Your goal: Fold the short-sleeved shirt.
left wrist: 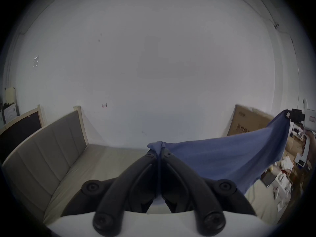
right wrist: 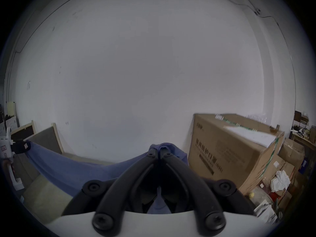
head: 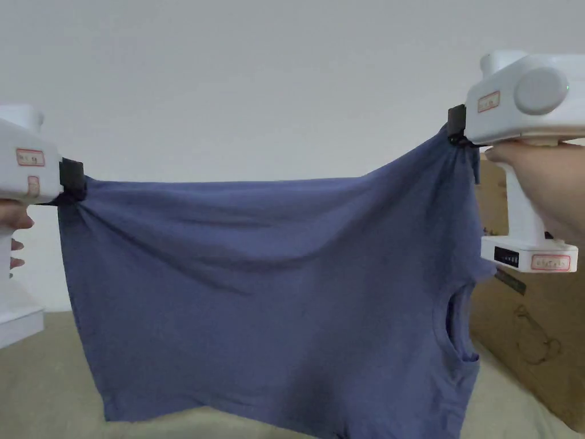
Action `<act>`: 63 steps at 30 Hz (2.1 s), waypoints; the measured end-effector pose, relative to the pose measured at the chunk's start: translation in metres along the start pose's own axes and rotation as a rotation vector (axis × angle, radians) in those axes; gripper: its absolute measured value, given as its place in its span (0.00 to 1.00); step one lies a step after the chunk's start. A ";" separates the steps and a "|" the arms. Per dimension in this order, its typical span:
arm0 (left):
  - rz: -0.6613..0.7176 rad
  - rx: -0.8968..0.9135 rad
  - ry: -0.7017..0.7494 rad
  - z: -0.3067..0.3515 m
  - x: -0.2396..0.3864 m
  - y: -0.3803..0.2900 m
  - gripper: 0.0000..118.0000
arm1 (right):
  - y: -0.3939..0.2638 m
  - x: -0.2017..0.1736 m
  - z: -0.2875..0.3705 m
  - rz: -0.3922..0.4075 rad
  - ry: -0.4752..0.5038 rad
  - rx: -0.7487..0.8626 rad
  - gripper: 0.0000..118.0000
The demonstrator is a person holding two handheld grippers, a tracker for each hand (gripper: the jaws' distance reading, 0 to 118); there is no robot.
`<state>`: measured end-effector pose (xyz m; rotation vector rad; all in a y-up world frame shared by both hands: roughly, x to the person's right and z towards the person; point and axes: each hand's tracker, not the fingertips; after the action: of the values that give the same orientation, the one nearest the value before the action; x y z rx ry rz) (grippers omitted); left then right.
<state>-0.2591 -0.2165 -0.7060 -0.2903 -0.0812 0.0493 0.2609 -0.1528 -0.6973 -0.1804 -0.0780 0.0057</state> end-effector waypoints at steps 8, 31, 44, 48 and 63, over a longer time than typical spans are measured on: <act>0.082 -0.384 -0.106 -0.015 0.011 -0.217 0.02 | -0.258 -0.012 0.009 -0.070 0.142 -0.506 0.00; -0.034 -0.628 -0.253 0.327 -0.042 -0.427 0.02 | -0.434 0.091 0.389 -0.104 0.189 -0.855 0.00; -0.043 -0.502 -0.254 0.363 -0.044 -0.410 0.94 | -0.434 0.070 0.392 -0.204 0.174 -0.676 1.00; -0.005 -0.363 -0.215 0.390 -0.034 -0.388 0.95 | -0.399 0.042 0.407 -0.218 0.236 -0.527 1.00; -0.006 -0.576 -0.168 0.392 -0.020 -0.344 0.00 | -0.344 -0.056 0.456 0.005 0.389 -0.132 0.00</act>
<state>-0.3004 -0.4354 -0.2345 -0.8616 -0.2649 0.0435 0.1686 -0.4104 -0.1931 -0.3107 0.3108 -0.0299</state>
